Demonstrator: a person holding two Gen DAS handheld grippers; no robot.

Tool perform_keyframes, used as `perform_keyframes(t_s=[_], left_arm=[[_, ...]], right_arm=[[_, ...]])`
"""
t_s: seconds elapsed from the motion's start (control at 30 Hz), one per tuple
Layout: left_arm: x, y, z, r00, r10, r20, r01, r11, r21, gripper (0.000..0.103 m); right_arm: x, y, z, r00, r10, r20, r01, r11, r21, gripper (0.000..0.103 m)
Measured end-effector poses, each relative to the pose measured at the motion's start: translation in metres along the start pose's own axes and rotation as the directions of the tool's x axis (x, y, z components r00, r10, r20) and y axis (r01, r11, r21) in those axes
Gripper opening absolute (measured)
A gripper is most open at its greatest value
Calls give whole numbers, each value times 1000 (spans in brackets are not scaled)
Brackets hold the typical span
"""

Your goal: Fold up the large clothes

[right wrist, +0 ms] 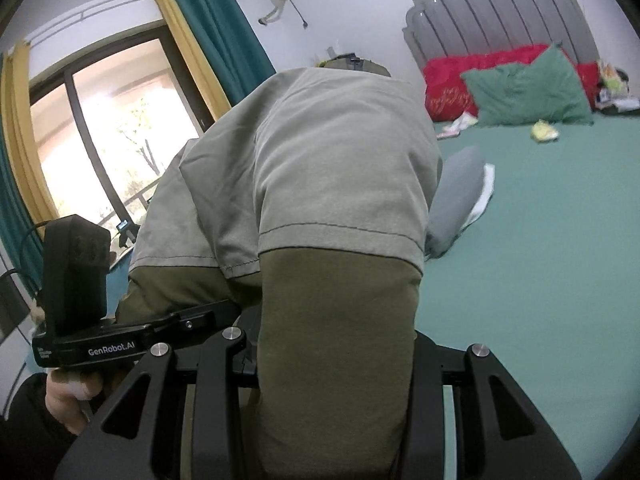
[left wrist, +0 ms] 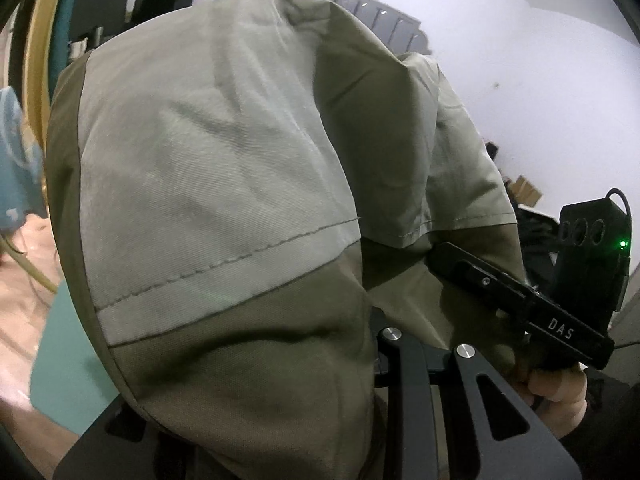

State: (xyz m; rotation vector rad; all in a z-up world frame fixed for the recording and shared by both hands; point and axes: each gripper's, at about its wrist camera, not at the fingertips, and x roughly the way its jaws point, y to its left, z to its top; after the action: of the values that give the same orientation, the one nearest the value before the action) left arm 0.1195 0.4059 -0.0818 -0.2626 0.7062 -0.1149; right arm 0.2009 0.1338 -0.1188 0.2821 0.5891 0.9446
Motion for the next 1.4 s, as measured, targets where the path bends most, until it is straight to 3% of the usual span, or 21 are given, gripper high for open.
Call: perform_keyframes(t_s=[0.2, 0.37, 0.47, 0.5, 0.53, 0.63, 0.73, 0.8, 0.97, 1.03, 1.1, 1.2, 1.23, 1.27, 1.33, 1.4], left_arm=[[19, 72, -1, 994, 66, -87, -67, 998, -9, 28], [53, 112, -15, 982, 70, -176, -81, 995, -56, 29], [77, 150, -21, 967, 55, -249, -78, 993, -85, 37], [86, 163, -22, 963, 52, -266, -83, 991, -107, 44], [105, 144, -22, 961, 51, -273, -90, 987, -132, 51], [93, 151, -40, 967, 44, -252, -89, 982, -169, 60], [115, 130, -48, 970, 86, -229, -125, 980, -158, 62], [105, 107, -49, 967, 140, -212, -172, 975, -142, 62], [47, 102, -39, 951, 271, -151, -290, 950, -118, 62], [27, 100, -35, 930, 348, -120, -360, 928, -99, 62], [4, 90, -33, 868, 495, -42, -496, 866, -59, 62], [-18, 79, -20, 811, 581, 70, -575, 814, -86, 62], [-22, 74, -12, 813, 571, 111, -562, 821, -103, 62], [-22, 70, -7, 832, 540, 129, -532, 842, -92, 62], [-2, 61, 6, 891, 440, 109, -440, 897, -24, 62], [29, 59, 13, 948, 315, 30, -316, 949, 2, 62]], right_arm=[[65, 0, -17, 998, 19, -68, -11, 995, 103, 38], [117, -5, -41, 990, 21, -141, 4, 985, 173, 38], [140, -12, -56, 982, 8, -189, 32, 978, 207, 38], [146, -18, -64, 976, -3, -217, 53, 973, 224, 40], [151, -22, -69, 971, -11, -239, 70, 969, 239, 43], [153, -45, -81, 967, 8, -256, 66, 957, 282, 50], [150, -48, -82, 964, 15, -265, 54, 967, 251, 56], [146, -46, -79, 963, 0, -270, 64, 971, 231, 62], [138, -45, -70, 954, -51, -295, 107, 978, 179, 74], [128, -41, -62, 953, -122, -278, 158, 981, 111, 78], [123, -38, -50, 958, -170, -231, 189, 980, 65, 81], [113, -36, -35, 963, -222, -153, 227, 974, 15, 83], [112, -35, -33, 966, -221, -137, 222, 975, -8, 83], [116, -32, -30, 969, -209, -132, 205, 978, -42, 83], [129, -29, -26, 973, -174, -152, 163, 983, -79, 83], [146, -25, -25, 969, -145, -198, 121, 985, -126, 83]])
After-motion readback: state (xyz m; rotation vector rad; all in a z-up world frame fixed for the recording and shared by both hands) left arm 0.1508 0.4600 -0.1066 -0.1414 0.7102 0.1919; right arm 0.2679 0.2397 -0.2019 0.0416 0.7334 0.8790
